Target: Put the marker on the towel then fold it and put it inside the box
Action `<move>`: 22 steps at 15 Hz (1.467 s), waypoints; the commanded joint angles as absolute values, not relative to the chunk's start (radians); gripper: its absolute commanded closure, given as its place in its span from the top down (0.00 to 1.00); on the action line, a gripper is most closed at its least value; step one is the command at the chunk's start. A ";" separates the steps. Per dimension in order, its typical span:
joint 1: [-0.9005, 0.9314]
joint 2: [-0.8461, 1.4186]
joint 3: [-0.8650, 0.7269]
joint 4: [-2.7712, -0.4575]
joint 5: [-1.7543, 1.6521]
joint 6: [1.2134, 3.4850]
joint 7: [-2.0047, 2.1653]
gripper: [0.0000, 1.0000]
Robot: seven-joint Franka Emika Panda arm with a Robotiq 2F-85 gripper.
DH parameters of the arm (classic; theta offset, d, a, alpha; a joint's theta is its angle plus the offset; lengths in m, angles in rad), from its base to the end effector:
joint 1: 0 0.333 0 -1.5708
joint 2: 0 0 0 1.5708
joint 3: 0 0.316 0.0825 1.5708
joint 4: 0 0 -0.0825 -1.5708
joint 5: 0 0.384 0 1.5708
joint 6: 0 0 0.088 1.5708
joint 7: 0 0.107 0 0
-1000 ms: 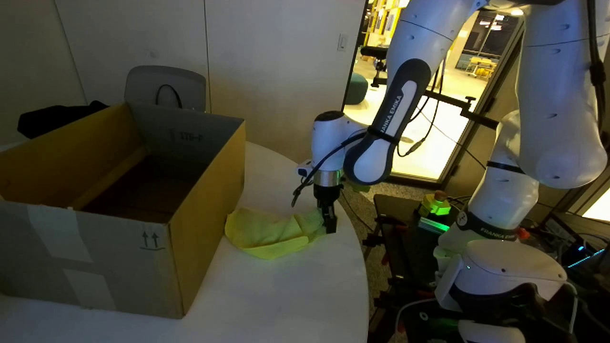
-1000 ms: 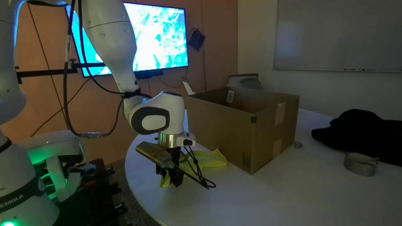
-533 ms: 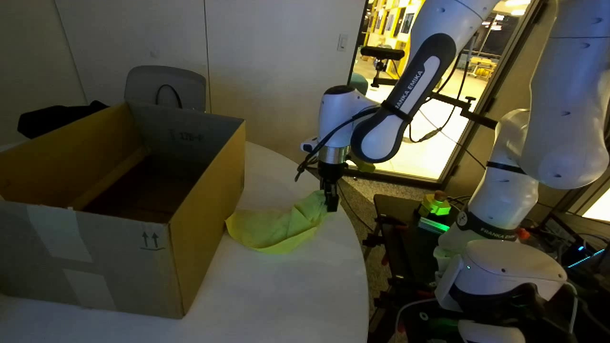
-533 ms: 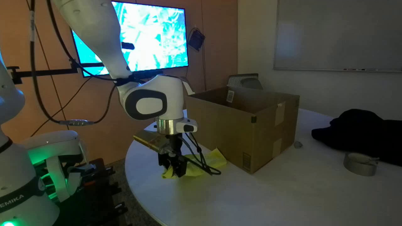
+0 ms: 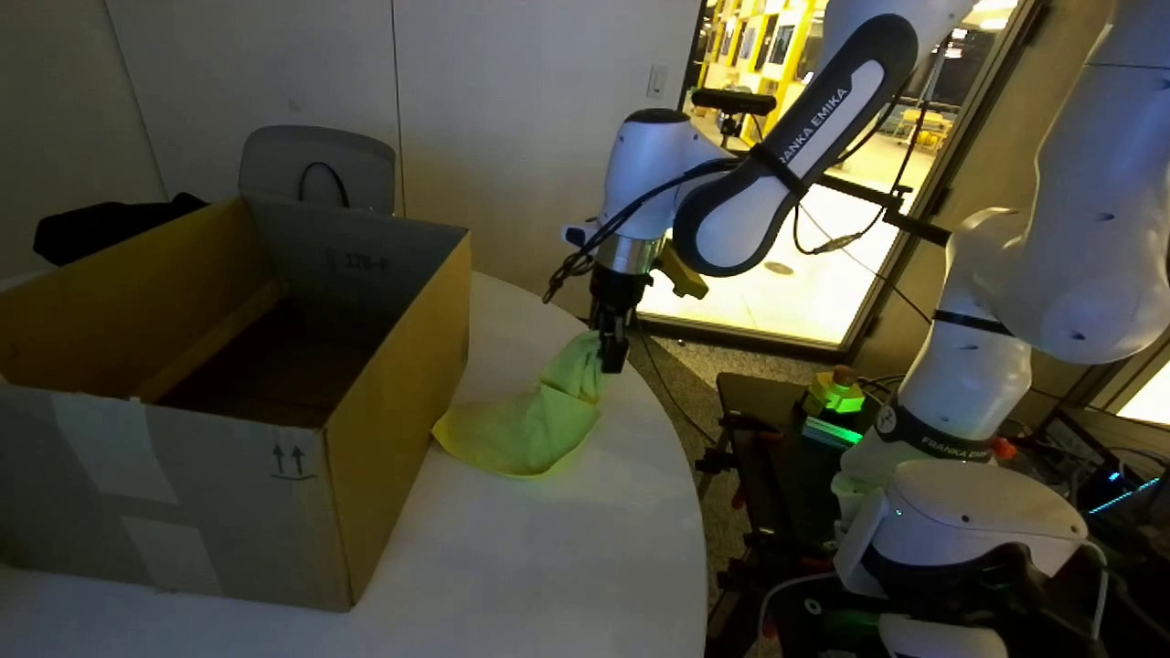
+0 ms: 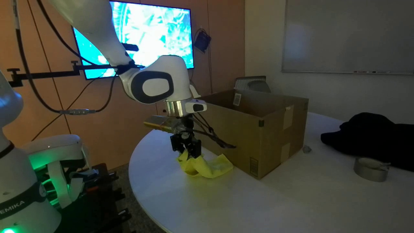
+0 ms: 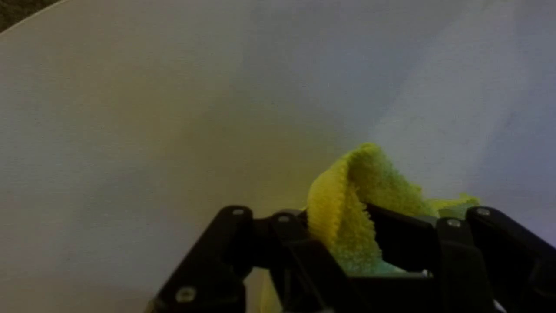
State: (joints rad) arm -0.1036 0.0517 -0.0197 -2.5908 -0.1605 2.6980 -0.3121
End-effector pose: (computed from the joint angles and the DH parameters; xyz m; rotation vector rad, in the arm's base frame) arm 0.4456 -0.0499 0.2445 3.0150 0.5051 0.0582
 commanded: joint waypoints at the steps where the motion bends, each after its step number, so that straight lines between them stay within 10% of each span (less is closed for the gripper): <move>1: -0.059 0.090 0.001 -2.516 -0.117 2.705 -0.335 0.01; 22: 0.068 0.599 0.158 -1.946 -0.194 2.157 -0.527 0.01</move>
